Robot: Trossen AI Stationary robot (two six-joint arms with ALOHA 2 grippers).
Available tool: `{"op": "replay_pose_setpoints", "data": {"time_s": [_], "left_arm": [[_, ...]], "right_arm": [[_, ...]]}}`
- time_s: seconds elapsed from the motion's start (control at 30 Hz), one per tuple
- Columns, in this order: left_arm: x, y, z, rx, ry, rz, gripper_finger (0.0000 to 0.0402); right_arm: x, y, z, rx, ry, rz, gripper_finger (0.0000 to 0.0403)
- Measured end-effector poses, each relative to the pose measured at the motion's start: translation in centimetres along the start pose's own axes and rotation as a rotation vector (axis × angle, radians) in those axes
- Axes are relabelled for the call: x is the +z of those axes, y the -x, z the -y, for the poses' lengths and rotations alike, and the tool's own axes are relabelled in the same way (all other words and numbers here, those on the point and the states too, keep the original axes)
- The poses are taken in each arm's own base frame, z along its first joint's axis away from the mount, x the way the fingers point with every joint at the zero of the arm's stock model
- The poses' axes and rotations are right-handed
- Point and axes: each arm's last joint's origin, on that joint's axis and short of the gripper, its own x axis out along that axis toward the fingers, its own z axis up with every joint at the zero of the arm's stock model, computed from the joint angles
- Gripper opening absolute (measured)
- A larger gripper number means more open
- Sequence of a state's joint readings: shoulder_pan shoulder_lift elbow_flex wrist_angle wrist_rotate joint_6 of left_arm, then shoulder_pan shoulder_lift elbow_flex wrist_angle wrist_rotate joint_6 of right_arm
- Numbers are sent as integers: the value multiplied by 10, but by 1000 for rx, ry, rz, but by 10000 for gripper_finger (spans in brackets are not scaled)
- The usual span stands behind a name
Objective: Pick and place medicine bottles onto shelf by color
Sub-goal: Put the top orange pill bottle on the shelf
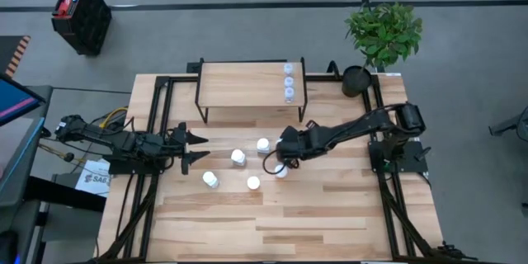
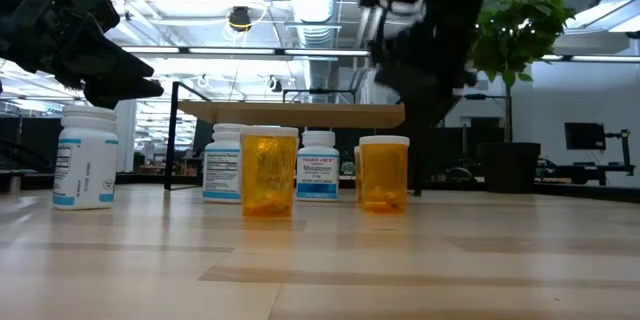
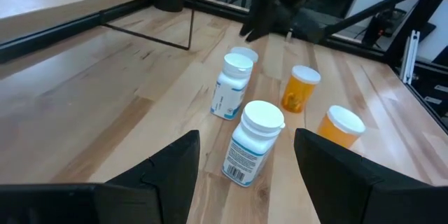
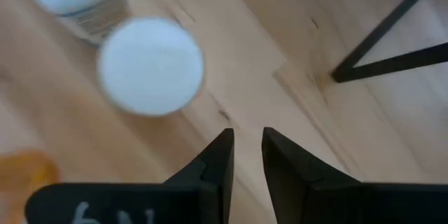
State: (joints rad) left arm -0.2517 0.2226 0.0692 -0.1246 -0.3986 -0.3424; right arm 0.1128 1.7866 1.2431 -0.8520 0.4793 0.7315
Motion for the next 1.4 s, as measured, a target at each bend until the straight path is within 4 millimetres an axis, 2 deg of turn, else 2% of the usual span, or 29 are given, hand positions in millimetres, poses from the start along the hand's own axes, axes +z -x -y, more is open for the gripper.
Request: {"op": "replay_pose_setpoints", "data": {"time_s": [0.17, 0.3, 0.47, 0.57, 0.67, 0.8, 0.93, 1.07, 1.3, 1.4], "left_arm": [[0, 0, 0, 0, -20, 0, 222], [0, 0, 0, 0, -23, 0, 222], [0, 0, 0, 0, -24, 0, 222], [0, 0, 0, 0, -24, 0, 222], [0, 0, 0, 1, -24, 0, 222], [0, 0, 0, 2, -26, -5, 222], [0, 0, 0, 2, -26, -6, 222], [0, 0, 0, 2, -27, -6, 222], [0, 0, 0, 3, -27, -8, 222], [0, 0, 0, 3, -28, -8, 222]], "right_arm": [[11, 44, -2, -28, 85, -46, 91], [8, 89, -3, -90, 157, -45, 91], [-15, 155, 12, -107, 108, 158, 91], [-38, 180, 24, -90, 73, 315, 91], [-55, 197, 37, -56, 46, 433, 91], [-66, 205, 43, 15, 16, 460, 91], [-66, 206, 41, 75, 89, 396, 91], [-61, 203, 38, 60, 143, 402, 91], [-49, 186, 31, 13, 92, 347, 93], [-44, 173, 23, 19, 149, 255, 99]]}}
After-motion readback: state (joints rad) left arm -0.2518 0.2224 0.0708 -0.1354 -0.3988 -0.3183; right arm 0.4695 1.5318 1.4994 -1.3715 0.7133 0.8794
